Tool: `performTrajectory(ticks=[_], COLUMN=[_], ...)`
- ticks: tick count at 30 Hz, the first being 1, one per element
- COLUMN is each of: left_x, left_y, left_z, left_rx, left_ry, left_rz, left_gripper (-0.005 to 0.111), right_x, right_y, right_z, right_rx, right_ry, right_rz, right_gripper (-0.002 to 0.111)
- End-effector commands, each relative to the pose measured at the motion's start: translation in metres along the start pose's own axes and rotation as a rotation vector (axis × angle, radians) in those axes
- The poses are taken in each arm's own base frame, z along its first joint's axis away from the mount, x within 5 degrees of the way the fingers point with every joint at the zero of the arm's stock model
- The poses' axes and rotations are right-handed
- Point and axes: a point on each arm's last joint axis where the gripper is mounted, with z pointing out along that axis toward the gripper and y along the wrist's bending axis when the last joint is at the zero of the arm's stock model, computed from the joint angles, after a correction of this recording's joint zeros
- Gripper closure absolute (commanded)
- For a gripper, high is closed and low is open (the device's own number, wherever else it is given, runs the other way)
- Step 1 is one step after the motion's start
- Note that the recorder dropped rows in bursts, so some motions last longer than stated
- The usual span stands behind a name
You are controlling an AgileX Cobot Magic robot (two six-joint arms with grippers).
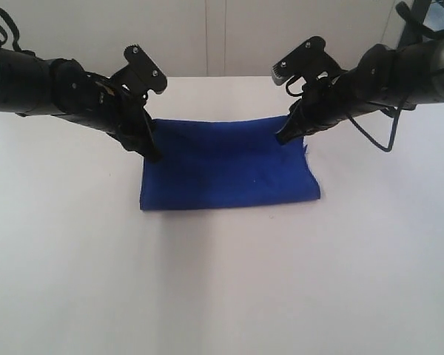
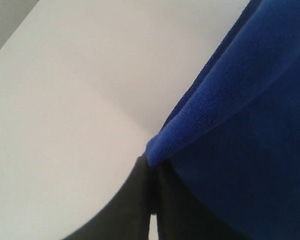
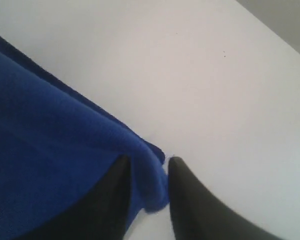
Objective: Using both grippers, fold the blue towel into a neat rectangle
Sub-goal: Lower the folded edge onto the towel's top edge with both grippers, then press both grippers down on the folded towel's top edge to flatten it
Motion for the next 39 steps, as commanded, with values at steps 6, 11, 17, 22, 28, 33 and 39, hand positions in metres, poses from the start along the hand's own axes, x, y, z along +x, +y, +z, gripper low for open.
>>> performTrajectory(ticks=[6,11,17,22,28,33,39], left_x=[0.001,0.001,0.004,0.005,-0.016,-0.024,-0.008], left_y=[0.0,0.0,-0.004,-0.009,0.006,0.014,0.0], left_z=[-0.002,-0.002,-0.002,-0.009,-0.031,-0.029,0.0], left_rx=[0.026,0.025,0.058,0.152,0.25,0.271,0.352], left_ry=[0.023,0.021,0.055,0.154,0.263,0.296,0.376], left_rz=[-0.009,-0.009,-0.088,-0.211,-0.377,-0.47,-0.54], left_gripper=[0.059,0.056,0.063,0.095,0.107,0.107,0.107], right_x=[-0.003,-0.003,-0.002,-0.006,-0.02,-0.022,0.002], right_y=[-0.003,-0.003,0.0,0.003,0.003,0.003,0.012], right_z=[-0.001,-0.001,-0.007,-0.024,-0.047,-0.043,-0.011], right_rx=[0.016,0.016,-0.023,-0.086,-0.191,-0.2,-0.239], right_ry=[-0.018,-0.018,0.017,0.07,0.227,0.303,0.425], right_rz=[0.001,0.007,0.186,0.192,0.3,0.424,0.434], right_gripper=[0.058,0.058,0.068,0.098,0.108,0.108,0.108])
